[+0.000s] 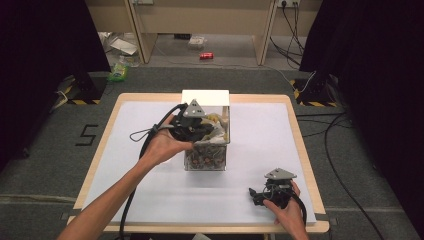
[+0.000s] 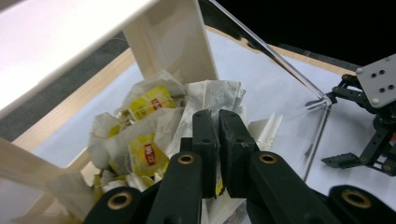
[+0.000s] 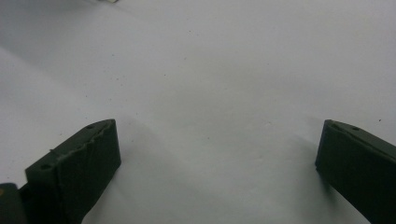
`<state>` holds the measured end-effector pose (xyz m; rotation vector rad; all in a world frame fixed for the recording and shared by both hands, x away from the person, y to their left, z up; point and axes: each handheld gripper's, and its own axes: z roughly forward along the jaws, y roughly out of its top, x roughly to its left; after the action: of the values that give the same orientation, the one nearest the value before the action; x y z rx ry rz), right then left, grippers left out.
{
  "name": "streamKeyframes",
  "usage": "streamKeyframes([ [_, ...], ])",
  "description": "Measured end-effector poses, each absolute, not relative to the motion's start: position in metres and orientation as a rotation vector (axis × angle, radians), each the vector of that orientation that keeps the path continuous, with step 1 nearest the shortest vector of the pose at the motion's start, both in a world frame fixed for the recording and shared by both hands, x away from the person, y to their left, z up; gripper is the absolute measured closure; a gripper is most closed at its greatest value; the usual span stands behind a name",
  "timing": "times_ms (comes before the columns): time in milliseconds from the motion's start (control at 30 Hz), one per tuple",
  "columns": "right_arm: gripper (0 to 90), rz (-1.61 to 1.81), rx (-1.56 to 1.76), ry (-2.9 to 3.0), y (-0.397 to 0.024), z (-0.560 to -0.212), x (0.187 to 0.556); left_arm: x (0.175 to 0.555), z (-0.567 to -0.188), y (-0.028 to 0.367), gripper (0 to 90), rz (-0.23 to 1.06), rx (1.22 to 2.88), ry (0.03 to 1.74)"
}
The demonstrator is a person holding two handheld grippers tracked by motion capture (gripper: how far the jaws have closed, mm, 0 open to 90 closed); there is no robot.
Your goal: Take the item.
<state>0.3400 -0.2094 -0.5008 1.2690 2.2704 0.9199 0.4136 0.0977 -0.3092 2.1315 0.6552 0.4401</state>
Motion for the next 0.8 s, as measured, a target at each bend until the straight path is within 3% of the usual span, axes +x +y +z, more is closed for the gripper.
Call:
streamKeyframes([
  [800, 0.5, 0.920, 1.270, 2.271, -0.209, -0.501, 0.340, 0.403, -0.269, 0.141, 84.8, 0.410, 1.949, 0.665],
])
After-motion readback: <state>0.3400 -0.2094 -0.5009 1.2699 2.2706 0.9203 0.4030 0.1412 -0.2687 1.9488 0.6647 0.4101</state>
